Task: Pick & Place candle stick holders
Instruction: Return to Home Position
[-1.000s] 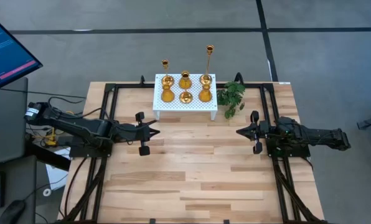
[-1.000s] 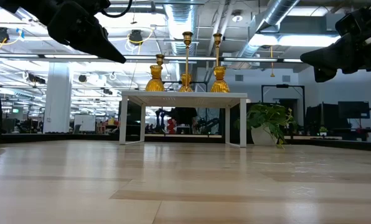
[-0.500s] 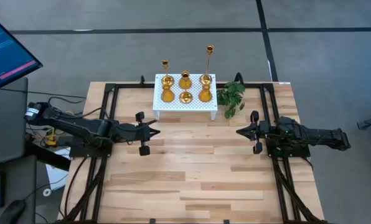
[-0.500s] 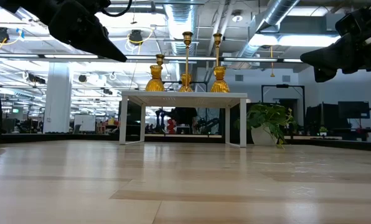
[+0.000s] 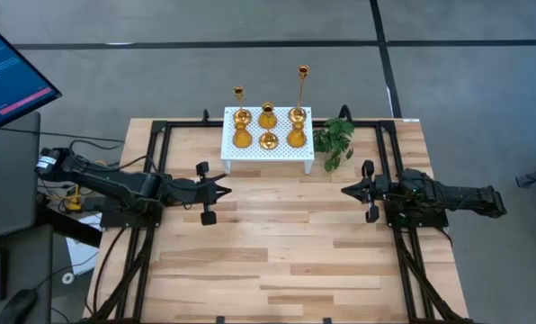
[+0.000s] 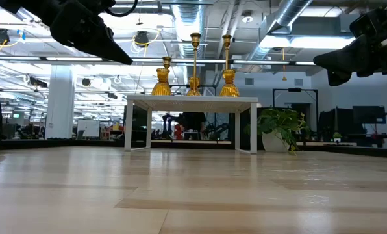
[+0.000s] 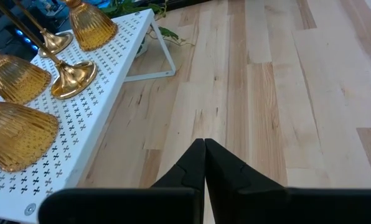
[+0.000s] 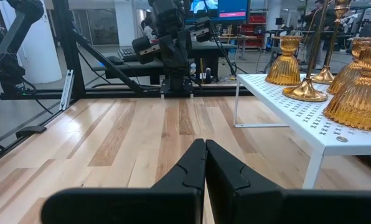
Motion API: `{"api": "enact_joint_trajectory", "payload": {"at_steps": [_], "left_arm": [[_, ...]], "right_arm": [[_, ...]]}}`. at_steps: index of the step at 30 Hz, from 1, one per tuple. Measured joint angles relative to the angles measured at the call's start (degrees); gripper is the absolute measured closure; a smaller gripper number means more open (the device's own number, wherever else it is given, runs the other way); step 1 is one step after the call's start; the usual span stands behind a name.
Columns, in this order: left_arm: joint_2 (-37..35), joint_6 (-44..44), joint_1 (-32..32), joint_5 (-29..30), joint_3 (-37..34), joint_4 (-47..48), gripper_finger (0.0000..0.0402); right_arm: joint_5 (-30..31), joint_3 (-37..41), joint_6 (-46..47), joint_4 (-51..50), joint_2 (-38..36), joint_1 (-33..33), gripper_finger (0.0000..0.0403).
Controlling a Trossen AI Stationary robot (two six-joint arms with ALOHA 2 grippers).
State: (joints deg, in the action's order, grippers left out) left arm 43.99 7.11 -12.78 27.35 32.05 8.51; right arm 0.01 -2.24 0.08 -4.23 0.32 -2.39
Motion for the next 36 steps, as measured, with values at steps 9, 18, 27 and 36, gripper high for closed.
{"api": "enact_joint_trajectory", "payload": {"at_steps": [9, 18, 27, 36], "left_arm": [[-1.2, 0.5, 0.0, 0.0, 0.0, -0.7, 0.0394], [-12.6, -3.2, 0.0, -8.0, 0.0, -0.7, 0.0394], [-22.7, -3.6, 0.0, -11.1, 0.0, 1.7, 0.0394], [-30.3, -4.5, 0.0, -17.3, 0.0, 3.0, 0.0394]], "right_arm": [[0.0, 0.0, 0.0, 0.0, 0.0, 0.0, 0.0403], [0.0, 0.0, 0.0, 0.0, 0.0, 0.0, 0.0403], [0.0, 0.0, 0.0, 0.0, 0.0, 0.0, 0.0403], [0.0, 0.0, 0.0, 0.0, 0.0, 0.0, 0.0403]]}}
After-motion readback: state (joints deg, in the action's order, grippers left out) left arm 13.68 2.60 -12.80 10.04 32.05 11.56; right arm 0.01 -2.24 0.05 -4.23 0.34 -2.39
